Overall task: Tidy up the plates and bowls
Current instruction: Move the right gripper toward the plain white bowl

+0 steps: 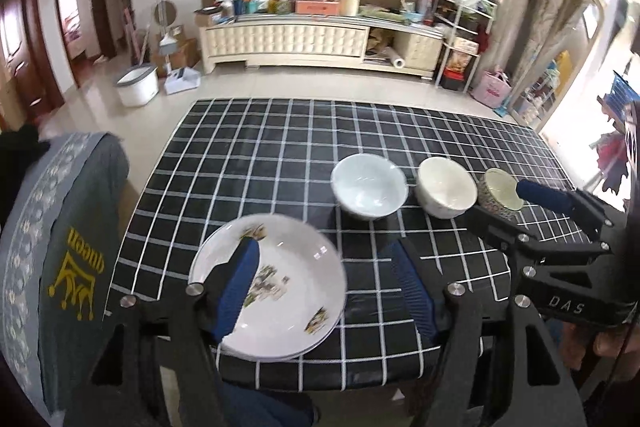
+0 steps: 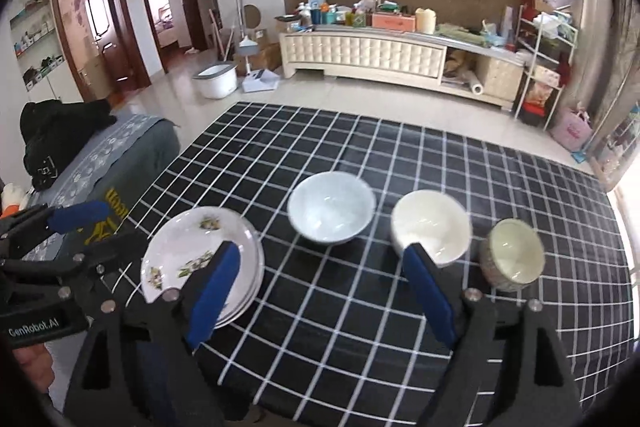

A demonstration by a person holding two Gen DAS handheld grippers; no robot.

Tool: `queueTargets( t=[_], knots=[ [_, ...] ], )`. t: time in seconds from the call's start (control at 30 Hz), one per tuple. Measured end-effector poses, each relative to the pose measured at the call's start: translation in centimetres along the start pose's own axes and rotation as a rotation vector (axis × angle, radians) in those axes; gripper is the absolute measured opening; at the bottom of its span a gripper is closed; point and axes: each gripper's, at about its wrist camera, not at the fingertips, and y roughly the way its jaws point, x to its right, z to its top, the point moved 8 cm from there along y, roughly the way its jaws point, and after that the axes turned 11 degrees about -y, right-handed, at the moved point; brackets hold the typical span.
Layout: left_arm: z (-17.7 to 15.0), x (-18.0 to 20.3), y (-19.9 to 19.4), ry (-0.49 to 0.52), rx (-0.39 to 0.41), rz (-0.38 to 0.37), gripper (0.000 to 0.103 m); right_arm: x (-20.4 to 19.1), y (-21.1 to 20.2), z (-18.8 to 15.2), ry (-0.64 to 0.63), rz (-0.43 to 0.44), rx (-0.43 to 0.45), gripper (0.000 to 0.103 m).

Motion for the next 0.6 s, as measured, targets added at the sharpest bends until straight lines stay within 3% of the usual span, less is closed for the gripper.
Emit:
queueTargets(
  t=[0.07,0.13,0.37,0.6],
  knots=[
    [0.8,0.9,0.4,0.018,0.005,-0.008,0.067,1.0,-0.3,0.6,-0.008,-0.031,0.012,0.090],
    [1.4,1.7,1.1,0.040,0.000,-0.017,0.078,1.8,-0.3,1.0,-0.014,-0.046,0.016,0.094],
    [3.1,2.9,5.0,0.079,-0.054,-0.009,0.078,3.8,2.2,2.3,-0.044,-0.029,-0.019,0.096],
    [4.9,2.4,9.9,0.055,-0.110,-0.020,0.078,5.1,6.8,2.9,-0.051,0.020,-0.082,0.096]
  ],
)
